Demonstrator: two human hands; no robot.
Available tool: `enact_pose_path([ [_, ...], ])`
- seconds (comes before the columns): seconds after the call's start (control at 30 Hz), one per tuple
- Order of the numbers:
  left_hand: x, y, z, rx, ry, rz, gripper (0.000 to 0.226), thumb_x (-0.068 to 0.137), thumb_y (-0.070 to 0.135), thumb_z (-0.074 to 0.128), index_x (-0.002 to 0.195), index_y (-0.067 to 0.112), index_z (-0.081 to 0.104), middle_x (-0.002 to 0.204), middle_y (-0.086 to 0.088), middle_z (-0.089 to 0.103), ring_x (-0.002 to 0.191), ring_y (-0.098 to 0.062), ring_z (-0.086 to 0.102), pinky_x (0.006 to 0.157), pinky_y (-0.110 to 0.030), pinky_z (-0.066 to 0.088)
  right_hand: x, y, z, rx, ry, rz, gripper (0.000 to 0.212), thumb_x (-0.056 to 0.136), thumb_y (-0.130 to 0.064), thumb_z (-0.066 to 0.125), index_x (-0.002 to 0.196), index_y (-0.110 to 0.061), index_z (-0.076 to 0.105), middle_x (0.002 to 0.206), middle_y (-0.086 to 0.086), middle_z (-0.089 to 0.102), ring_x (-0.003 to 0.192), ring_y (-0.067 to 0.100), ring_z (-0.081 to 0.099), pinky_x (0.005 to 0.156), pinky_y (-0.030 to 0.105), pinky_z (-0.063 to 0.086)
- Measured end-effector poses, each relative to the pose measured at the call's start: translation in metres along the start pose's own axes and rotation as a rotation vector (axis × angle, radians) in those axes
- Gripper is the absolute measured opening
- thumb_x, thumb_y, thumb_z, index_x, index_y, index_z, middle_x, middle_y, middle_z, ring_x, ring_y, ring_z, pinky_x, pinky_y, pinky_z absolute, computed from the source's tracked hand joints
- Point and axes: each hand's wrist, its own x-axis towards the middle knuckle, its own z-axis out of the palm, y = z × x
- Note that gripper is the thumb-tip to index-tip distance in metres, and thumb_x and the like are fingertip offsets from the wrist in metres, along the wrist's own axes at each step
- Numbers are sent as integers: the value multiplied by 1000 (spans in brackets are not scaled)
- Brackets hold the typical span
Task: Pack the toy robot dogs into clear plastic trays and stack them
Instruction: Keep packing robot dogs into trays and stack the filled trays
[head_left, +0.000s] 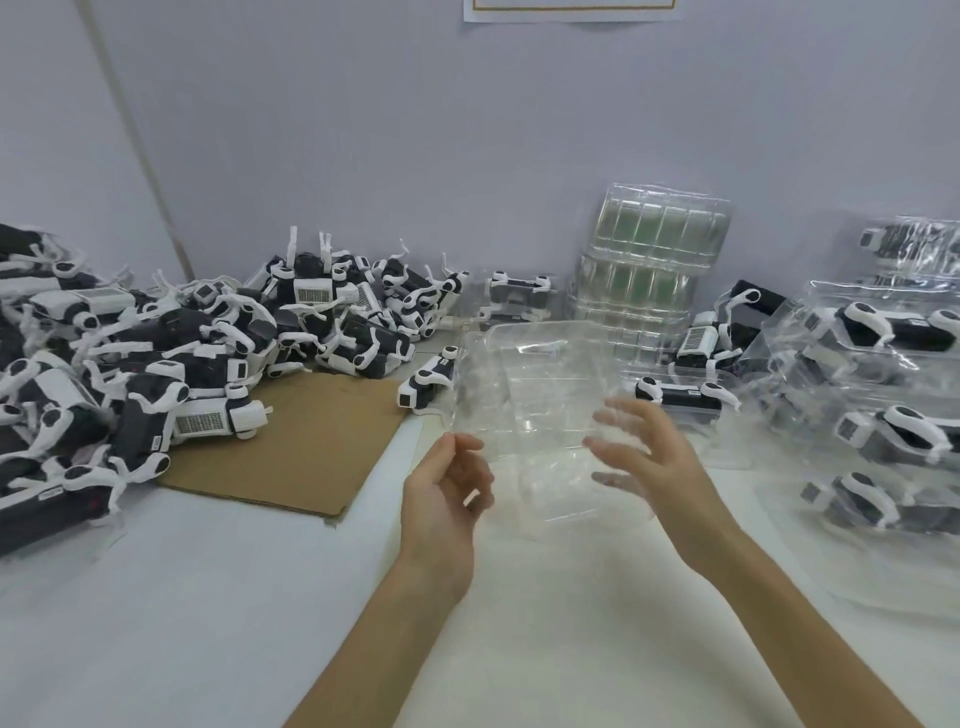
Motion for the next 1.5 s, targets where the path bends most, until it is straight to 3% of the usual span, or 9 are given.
enact_pose_path([
  [0.17, 12, 30, -9, 155, 272, 188, 24, 98, 14, 48, 84, 16, 68, 66, 7, 69, 58, -8, 61, 56, -22, 47, 10, -11, -21, 80, 69, -48, 36, 80, -15, 72, 115, -22, 70, 115, 0, 72, 107, 18, 69, 93, 44, 55],
  [0.27, 37, 60, -27, 279, 327, 329, 27, 98, 13, 47, 81, 18, 68, 69, 9, 71, 63, -8, 63, 57, -21, 48, 29, -20, -29, -122, -147, -37, 35, 83, -16, 72, 116, -27, 70, 112, -6, 74, 110, 15, 68, 95, 37, 52],
  [0.43, 100, 85, -48, 1060, 228, 342, 12, 92, 20, 63, 100, 27, 68, 110, 6, 68, 96, -14, 62, 79, -29, 45, 66, -37, -10, -431, -586, 40, 33, 92, -20, 68, 124, -28, 67, 118, -11, 72, 112, 5, 66, 93, 20, 52],
  [0.57, 146, 70, -60, 1383, 65, 184, 61, 86, 27, 74, 141, 19, 48, 136, -1, 54, 115, -18, 55, 93, -31, 43, 90, -13, 20, -700, -733, 102, 33, 94, -23, 68, 127, -28, 66, 119, -15, 70, 113, -3, 62, 105, 26, 46],
  [0.83, 193, 40, -54, 1478, 142, 327, 56, 82, 34, 77, 132, 20, 57, 124, -3, 65, 115, -26, 59, 99, -42, 46, 113, 7, 31, -870, -564, -42, 32, 83, -45, 76, 113, -36, 69, 107, -17, 70, 100, 0, 64, 95, 29, 52],
  [0.97, 194, 39, -48, 1425, 199, 461, 26, 86, 29, 74, 108, 15, 73, 91, 2, 69, 88, -21, 62, 69, -28, 41, 122, 13, 31, -736, -534, 20, 45, 91, -67, 45, 119, -37, 63, 122, -18, 60, 114, 6, 55, 93, 23, 41],
  [1.17, 184, 61, -61, 1233, 421, 398, 38, 91, 28, 69, 124, 9, 69, 122, -9, 69, 100, -16, 62, 81, -23, 39, 136, 17, 20, -604, -476, 262, 76, 88, -77, 17, 141, -35, 53, 161, -7, 30, 148, 17, 26, 119, 47, 12],
  [1.27, 170, 73, -77, 1131, 465, 384, 41, 91, 28, 69, 128, 10, 66, 125, -5, 66, 80, 0, 64, 86, -27, 45, 132, 17, 15, -581, -440, 212, 59, 97, -68, 28, 137, -35, 56, 154, -12, 41, 140, 14, 39, 107, 36, 25],
  [1.5, 124, 92, -101, 1225, 641, 578, 43, 92, 23, 67, 133, 12, 60, 131, -14, 60, 120, -33, 55, 100, -43, 43, 111, -2, 19, -461, -342, -71, 23, 102, -26, 53, 115, -39, 67, 116, -29, 64, 100, -11, 62, 89, 21, 44],
])
